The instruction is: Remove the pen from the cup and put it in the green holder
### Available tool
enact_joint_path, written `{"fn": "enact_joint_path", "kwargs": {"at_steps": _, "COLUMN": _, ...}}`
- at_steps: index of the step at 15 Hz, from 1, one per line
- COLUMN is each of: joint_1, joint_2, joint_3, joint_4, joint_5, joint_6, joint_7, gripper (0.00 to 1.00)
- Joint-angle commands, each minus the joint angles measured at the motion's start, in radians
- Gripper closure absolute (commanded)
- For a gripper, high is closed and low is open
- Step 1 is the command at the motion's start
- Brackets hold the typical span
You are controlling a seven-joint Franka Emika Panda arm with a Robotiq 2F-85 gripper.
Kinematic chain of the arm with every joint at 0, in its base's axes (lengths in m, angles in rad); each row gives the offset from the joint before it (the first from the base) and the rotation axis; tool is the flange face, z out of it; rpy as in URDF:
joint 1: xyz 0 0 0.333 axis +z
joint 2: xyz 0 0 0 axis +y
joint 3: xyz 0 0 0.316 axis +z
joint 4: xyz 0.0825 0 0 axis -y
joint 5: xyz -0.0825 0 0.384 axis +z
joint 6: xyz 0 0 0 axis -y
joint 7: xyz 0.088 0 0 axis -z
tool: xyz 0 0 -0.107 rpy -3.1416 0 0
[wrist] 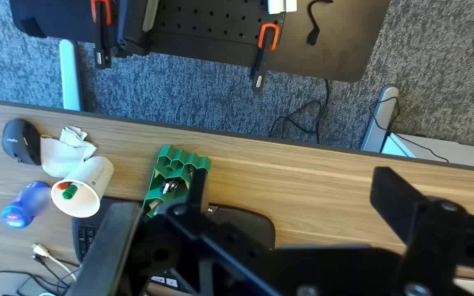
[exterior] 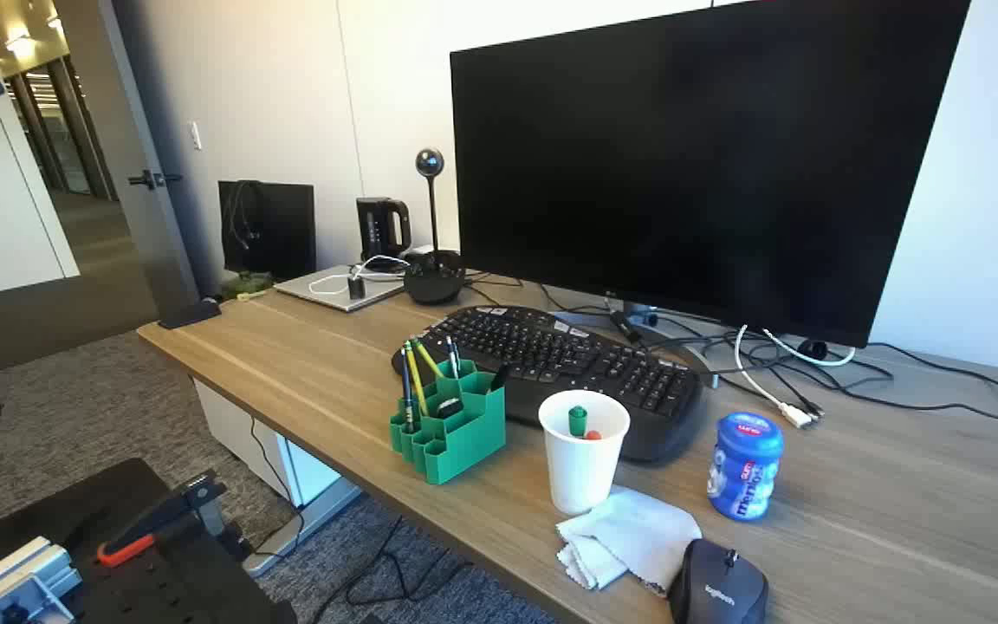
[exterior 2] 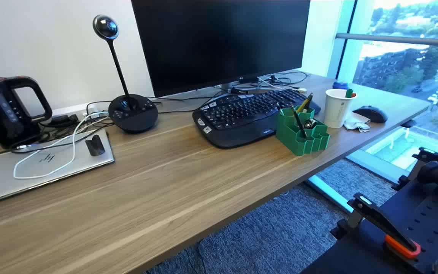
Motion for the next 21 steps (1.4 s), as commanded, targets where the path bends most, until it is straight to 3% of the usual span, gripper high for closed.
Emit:
{"fn": "enact_joint_path", "kwargs": {"at_steps": 1, "joint_1": 0.001, "joint_2": 0.001, "joint_3": -0.001, "joint_4": 0.003, "joint_5": -0.001, "joint_6": -0.002, "joint_7": 0.001, "gripper": 0.00}}
{"fn": "enact_joint_path", "kwargs": {"at_steps": 14, "joint_1": 0.001, "joint_2": 0.001, "joint_3": -0.001, "joint_4": 0.004, "joint_5": -0.001, "joint_6": -0.002, "joint_7": 0.001, "gripper": 0.00}}
{"fn": "enact_joint_path", "kwargs": {"at_steps": 21, "joint_1": -0.082, "joint_2": 0.116, "joint_3": -0.020, "joint_4": 0.051, "joint_5": -0.032, "joint_6": 0.090, "joint_7": 0.015, "gripper": 0.00}}
